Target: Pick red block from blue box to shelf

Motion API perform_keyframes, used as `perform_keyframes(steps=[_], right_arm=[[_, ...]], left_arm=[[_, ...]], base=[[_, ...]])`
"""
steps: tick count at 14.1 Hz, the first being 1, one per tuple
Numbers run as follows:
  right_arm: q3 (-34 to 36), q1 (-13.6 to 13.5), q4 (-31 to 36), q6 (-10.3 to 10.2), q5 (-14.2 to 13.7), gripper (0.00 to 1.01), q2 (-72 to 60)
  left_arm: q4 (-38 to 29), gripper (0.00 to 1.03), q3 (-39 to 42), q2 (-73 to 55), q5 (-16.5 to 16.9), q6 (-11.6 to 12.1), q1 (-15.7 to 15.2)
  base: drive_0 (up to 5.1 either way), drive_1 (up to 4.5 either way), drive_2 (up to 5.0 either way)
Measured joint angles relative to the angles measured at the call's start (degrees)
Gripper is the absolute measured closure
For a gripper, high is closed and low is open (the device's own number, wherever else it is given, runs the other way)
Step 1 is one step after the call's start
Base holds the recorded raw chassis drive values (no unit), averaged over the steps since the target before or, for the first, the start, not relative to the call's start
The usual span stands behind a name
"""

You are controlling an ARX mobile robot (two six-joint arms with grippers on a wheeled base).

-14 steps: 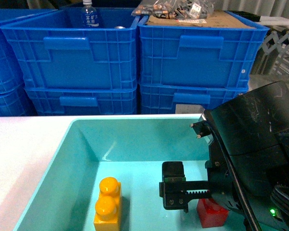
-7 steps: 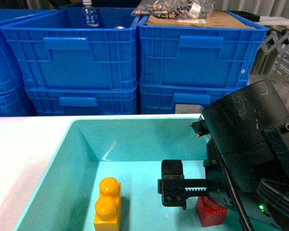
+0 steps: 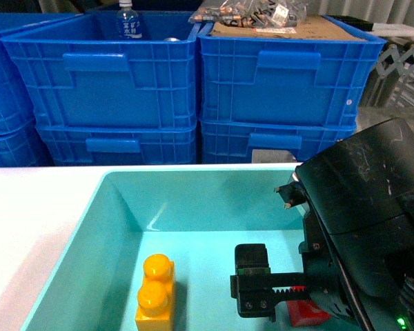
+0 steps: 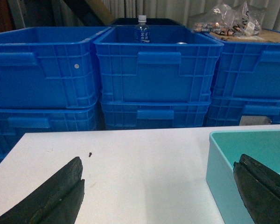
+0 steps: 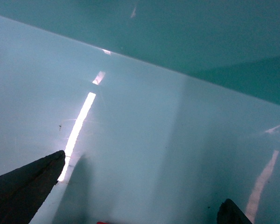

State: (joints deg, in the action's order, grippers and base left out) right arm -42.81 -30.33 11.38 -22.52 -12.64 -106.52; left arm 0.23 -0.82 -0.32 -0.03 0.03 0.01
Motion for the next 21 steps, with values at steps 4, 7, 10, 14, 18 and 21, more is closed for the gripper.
perform_keyframes(steps=[4,7,10,14,18,21], right_arm=[[1.5,1.3,1.6,1.8,-1.0,0.03,0.6],[0.2,1.5,-3.2,-0.4,1.4,0.03,1.0],[-0.2,1.5,-4.5,-1.6,1.4,0.03,1.4],[-0.2,1.0,-6.0,-1.7,0.5,0.03,2.9],[0.1,-0.1,-5.2,-1.8,-0.5,0.03,2.8],[0.2,-0.4,-3.8,-1.4,-2.0,0.03,0.7]], left_arm=[[0.0,0.05,0.0,0.0,0.0,0.0,0.0],[0.0,0.05,0.0,0.0,0.0,0.0,0.0],[0.0,0.05,0.0,0.0,0.0,0.0,0.0],[0.0,0.05,0.0,0.0,0.0,0.0,0.0],[0.0,0.05,0.0,0.0,0.0,0.0,0.0],[0.0,0.05,0.0,0.0,0.0,0.0,0.0]], base=[[0.0,0.0,0.0],[0.0,0.0,0.0],[0.0,0.0,0.0],[0.0,0.0,0.0],[0.0,0.0,0.0],[0.0,0.0,0.0]])
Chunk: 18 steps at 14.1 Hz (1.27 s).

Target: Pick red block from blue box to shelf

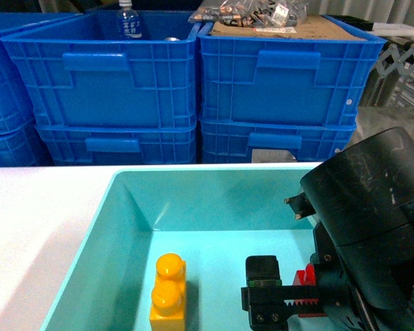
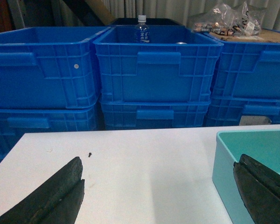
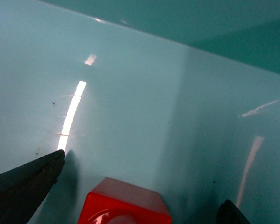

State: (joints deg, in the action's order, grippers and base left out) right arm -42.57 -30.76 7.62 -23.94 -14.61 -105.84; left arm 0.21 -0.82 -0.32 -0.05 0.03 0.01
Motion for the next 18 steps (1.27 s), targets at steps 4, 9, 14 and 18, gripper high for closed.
perform_keyframes(steps=[4,9,14,18], right_arm=[[1.1,0.1,5.1,1.9,-2.4,0.44,-1.9],[1.2,0.4,5.4,2.6,-2.0,0.72,-1.9],[-0.1,0.5,8.7,9.7,3.6,0.72,17.4],[-6.8,11.1,8.9,17.7,16.3,0.72,35.0]], left_arm=[[0.0,0.05,0.0,0.0,0.0,0.0,0.0],[0.0,0.05,0.0,0.0,0.0,0.0,0.0],[0.0,0.05,0.0,0.0,0.0,0.0,0.0],[0.0,0.05,0.0,0.0,0.0,0.0,0.0]], base=[[0.0,0.0,0.0],[0.0,0.0,0.0],[0.0,0.0,0.0],[0.0,0.0,0.0]])
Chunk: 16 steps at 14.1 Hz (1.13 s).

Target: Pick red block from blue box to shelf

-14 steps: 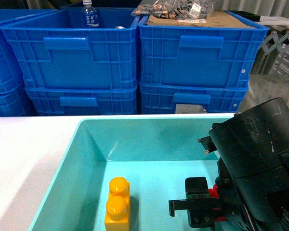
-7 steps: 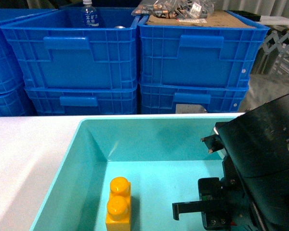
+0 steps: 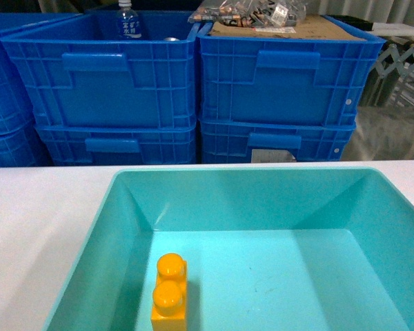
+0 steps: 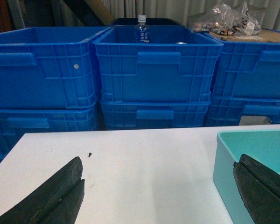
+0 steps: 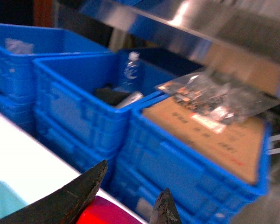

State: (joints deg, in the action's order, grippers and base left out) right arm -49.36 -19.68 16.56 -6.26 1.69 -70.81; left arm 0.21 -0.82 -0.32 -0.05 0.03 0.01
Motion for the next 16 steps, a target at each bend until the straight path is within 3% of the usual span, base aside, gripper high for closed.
perform_keyframes(steps=[2,4,5,8,10,12,14,16], right_arm=[[6.3,12.1,9.1,5.5,0.9,0.72,6.1],[16.3,22.4,14.3,8.1,-0.1,0.72,11.8],[21.5,25.5,14.9,8.3,-0.7,0.72,16.3],[29.8,28.0,13.0,6.7,-1.6,0.72,31.3],[34.8,28.3,8.6,5.8,1.0,0.72,38.9],[35.2,28.3,9.7,5.7,3.6,0.72,39.8],[35.0,26.3,9.6,5.6,3.8,0.72,39.8],[34.9,26.1,9.6,5.4,3.8,0.72,39.8]], left_arm=[[0.0,0.05,0.0,0.0,0.0,0.0,0.0],[0.0,0.05,0.0,0.0,0.0,0.0,0.0],[0.0,0.05,0.0,0.0,0.0,0.0,0.0],[0.0,0.05,0.0,0.0,0.0,0.0,0.0],[0.0,0.05,0.0,0.0,0.0,0.0,0.0],[0.0,0.05,0.0,0.0,0.0,0.0,0.0],[0.0,0.05,0.0,0.0,0.0,0.0,0.0],[0.0,0.05,0.0,0.0,0.0,0.0,0.0]], base=[[0.0,0.0,0.0],[0.0,0.0,0.0],[0.0,0.0,0.0],[0.0,0.0,0.0],[0.0,0.0,0.0],[0.0,0.0,0.0],[0.0,0.0,0.0],[0.0,0.0,0.0]])
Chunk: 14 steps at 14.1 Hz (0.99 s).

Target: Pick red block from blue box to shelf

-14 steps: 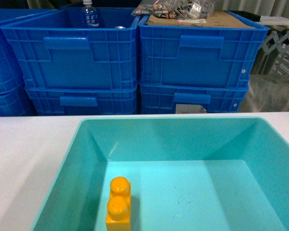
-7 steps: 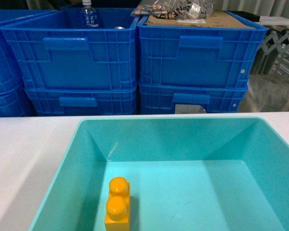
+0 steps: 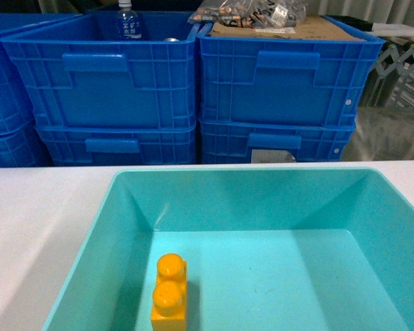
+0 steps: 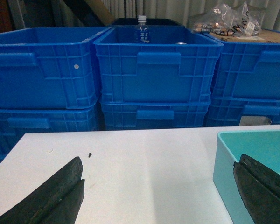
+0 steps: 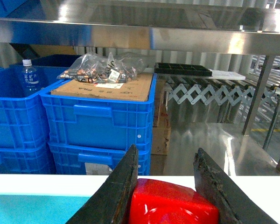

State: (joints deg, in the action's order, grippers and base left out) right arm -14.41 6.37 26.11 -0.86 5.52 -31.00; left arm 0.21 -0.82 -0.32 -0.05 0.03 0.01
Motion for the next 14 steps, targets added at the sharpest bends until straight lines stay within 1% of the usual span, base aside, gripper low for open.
perform_keyframes(steps=[5,14], right_arm=[[0.0,0.0,0.0,0.0,0.0,0.72,0.0],[0.0,0.0,0.0,0.0,0.0,0.72,0.0]], left_arm=[[0.0,0.05,0.0,0.0,0.0,0.0,0.0],[0.0,0.05,0.0,0.0,0.0,0.0,0.0]], base=[[-0.1,-0.12,-0.1],[-1.7,-1.72,-1.7]])
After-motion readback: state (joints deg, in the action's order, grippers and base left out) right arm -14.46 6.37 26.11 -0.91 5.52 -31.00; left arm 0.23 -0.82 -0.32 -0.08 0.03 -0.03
